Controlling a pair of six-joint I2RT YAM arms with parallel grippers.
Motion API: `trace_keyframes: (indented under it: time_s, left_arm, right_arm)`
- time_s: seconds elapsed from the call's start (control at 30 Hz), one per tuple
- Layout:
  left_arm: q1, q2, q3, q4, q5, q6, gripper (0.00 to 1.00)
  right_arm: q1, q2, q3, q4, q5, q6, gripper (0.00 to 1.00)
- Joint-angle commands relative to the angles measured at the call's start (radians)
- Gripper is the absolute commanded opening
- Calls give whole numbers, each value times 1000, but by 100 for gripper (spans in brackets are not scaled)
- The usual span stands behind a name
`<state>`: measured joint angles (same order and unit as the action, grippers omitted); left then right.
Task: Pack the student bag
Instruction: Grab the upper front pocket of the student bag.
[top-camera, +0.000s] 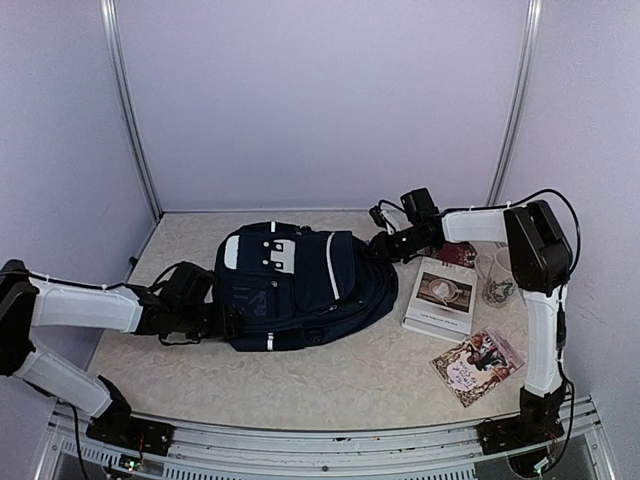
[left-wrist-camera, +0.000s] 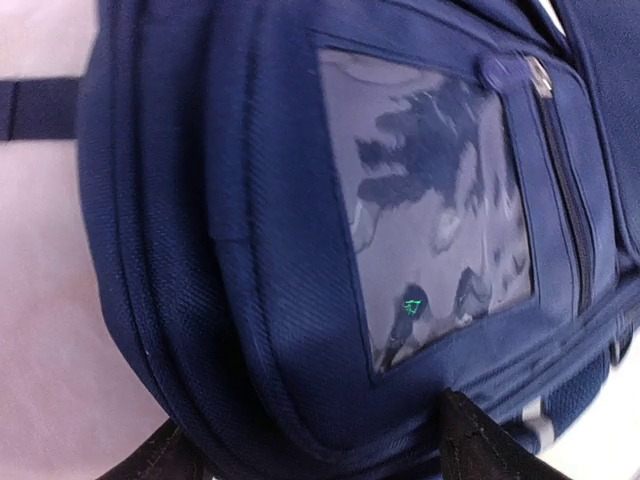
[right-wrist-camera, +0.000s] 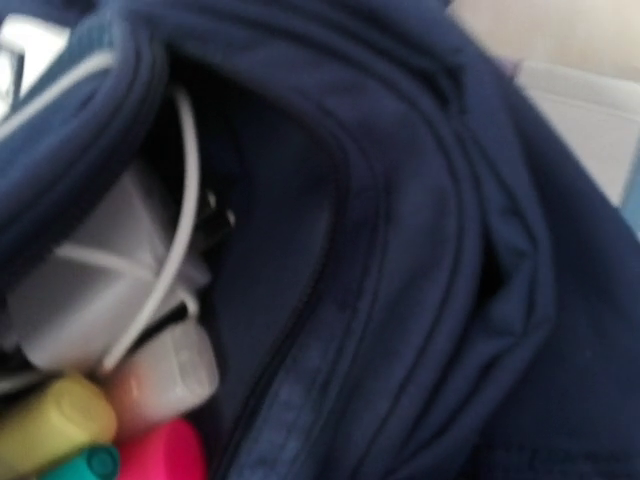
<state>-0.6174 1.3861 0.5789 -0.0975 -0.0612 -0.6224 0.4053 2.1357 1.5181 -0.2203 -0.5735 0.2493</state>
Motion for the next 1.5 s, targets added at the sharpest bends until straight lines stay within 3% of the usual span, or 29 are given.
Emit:
trace_keyframes:
  time_s: [0.0,0.13,0.3,0.47,0.6,0.73,0.93,1.47]
  left_arm:
    - [-109,-110,-23,-77,-16,-75,73]
    - [-199,-209,54,-199,-136,-56,72]
    - [-223,-219,172,-262,-284,12,72]
    - [-232,-160,203,-230,-298,42,86]
    - [-231,-102,253,-158,-325,124,90]
    - [-224,-21,316,-67,-329,204,92]
    - [-218,83,346,38,-265,227,93]
    - [-214,126,258,111,-223,237,96]
  right_arm:
    - [31,29,119,-9,-14,-16,26]
    - [-23,-86,8,40,82,-11,34]
    - [-33,-275,-127,-31,357,-47,46]
    - [74,-513,-363,-28,588,-6,51]
    - [236,-625,-468,-47,659,88,51]
    - [385,-613,-477,-84,698,193,51]
    - [544,-512,-474,23,696,319,49]
    - [577,-307,-380,148,758,389,47]
